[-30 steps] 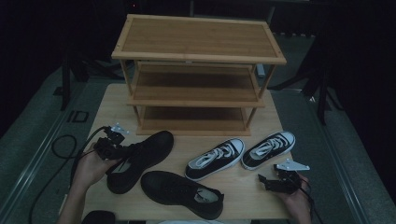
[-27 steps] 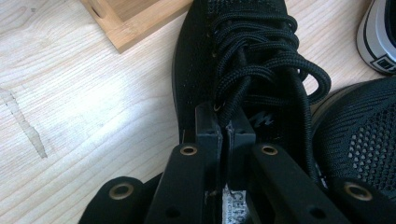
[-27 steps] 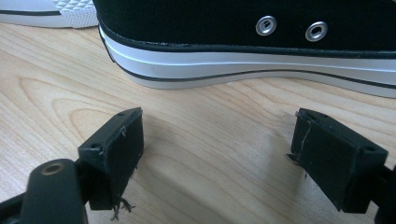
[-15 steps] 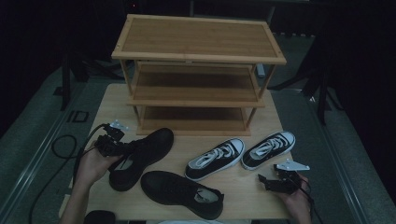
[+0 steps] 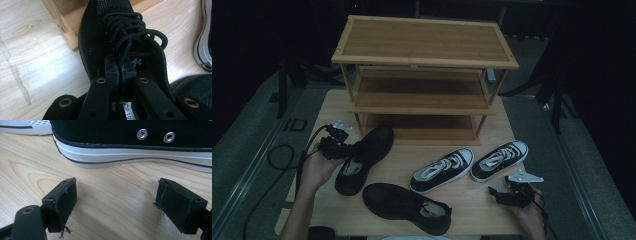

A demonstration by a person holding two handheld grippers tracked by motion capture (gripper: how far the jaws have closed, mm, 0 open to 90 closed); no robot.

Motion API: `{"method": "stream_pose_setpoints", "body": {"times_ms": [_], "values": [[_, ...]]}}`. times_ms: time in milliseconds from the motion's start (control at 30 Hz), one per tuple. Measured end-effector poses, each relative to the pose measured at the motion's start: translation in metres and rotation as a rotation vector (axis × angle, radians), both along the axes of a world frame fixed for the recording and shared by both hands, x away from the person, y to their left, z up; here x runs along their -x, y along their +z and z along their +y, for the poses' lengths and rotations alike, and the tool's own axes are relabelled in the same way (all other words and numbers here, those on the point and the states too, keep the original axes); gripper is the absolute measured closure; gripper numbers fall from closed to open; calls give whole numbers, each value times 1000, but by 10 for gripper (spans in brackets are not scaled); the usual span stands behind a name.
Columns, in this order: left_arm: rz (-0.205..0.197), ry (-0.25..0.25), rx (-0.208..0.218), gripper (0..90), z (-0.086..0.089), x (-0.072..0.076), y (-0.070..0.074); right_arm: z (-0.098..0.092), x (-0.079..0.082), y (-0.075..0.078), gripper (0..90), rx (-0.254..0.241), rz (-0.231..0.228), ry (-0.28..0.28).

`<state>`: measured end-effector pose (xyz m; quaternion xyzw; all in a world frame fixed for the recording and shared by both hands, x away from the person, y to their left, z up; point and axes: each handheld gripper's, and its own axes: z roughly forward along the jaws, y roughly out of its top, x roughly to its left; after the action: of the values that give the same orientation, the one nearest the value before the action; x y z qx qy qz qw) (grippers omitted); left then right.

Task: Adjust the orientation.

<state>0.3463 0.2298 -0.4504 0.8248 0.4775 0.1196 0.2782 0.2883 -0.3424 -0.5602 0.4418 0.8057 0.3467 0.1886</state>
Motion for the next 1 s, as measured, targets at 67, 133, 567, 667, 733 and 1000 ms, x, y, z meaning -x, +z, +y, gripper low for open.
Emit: {"method": "stream_pose_setpoints", "body": {"times_ms": [67, 133, 567, 667, 733, 1000], "values": [[-7, 5, 4, 875, -1, -3, 0, 0, 0, 0, 170, 0, 0, 1], [-13, 11, 3, 876, -3, -6, 1, 0, 0, 0, 170, 0, 0, 1], [-33, 34, 36, 876, -22, -26, -1, 0, 0, 0, 170, 0, 0, 1], [-44, 44, 40, 875, -26, -28, -1, 0, 0, 0, 170, 0, 0, 0], [-59, 72, 80, 875, -29, -31, -3, 0, 0, 0, 170, 0, 0, 1], [-80, 122, 84, 875, -42, -39, -5, 0, 0, 0, 170, 0, 1, 0]]}}
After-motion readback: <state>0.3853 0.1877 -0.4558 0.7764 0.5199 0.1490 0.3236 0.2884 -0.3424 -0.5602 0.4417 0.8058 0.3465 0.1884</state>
